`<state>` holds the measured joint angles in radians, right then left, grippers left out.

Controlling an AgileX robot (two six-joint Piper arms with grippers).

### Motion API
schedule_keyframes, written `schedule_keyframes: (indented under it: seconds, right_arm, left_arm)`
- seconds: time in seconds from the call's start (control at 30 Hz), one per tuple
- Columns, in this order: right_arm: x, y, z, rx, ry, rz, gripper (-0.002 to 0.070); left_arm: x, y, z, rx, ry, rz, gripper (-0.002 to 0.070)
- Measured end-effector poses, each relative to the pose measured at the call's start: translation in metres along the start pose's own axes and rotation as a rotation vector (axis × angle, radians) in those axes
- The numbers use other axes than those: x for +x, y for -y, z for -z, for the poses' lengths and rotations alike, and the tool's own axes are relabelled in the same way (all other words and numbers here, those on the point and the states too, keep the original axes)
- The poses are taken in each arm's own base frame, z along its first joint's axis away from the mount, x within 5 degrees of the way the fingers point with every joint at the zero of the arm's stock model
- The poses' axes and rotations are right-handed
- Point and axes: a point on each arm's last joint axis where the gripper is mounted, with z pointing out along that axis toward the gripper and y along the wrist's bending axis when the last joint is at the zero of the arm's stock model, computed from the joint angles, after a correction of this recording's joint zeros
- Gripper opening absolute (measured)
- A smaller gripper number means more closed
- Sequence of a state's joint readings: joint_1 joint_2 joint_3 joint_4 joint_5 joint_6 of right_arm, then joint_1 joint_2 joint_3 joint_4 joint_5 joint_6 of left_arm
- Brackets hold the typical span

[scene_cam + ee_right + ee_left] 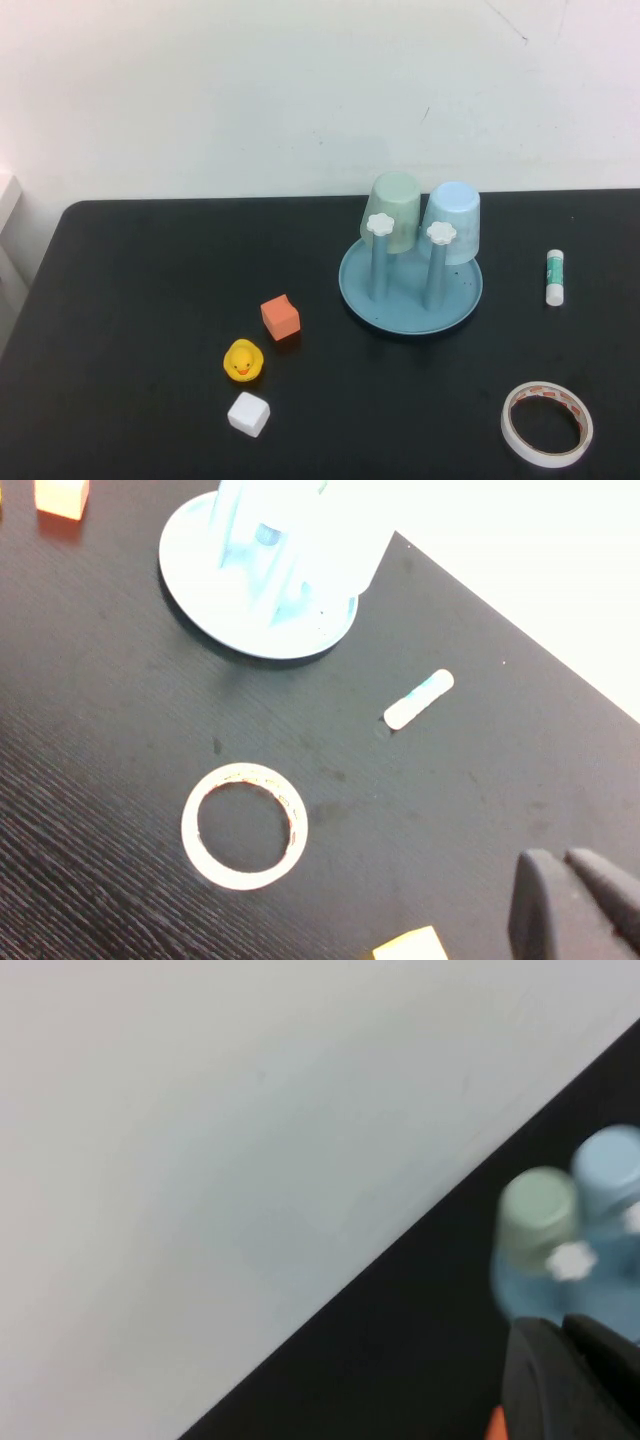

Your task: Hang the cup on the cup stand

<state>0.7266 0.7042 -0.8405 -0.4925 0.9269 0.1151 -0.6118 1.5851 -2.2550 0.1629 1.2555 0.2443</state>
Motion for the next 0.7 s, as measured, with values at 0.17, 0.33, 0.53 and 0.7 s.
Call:
schedule_keyframes:
  seconds: [0.17,0.33,0.53,0.7]
  right_arm:
    - [0.0,0.0,0.0,0.0,0.0,0.0,-0.0001]
    - [0.0,0.0,0.0,0.0,0.0,-0.002,-0.0001]
    - [0.0,0.0,0.0,0.0,0.0,-0.002,-0.0001]
    - [0.0,0.0,0.0,0.0,0.0,-0.002,-0.0001]
  left_arm:
    - [0.001,0.0,0.051,0.057,0.106,0.047,0.0]
    - [0.002,-0.001,0.071,0.072,0.15,0.057,0.0]
    - [0.009,-0.001,0.085,0.074,0.159,0.059,0.0]
    - [0.032,0.004,0.117,0.085,0.216,0.069,0.0]
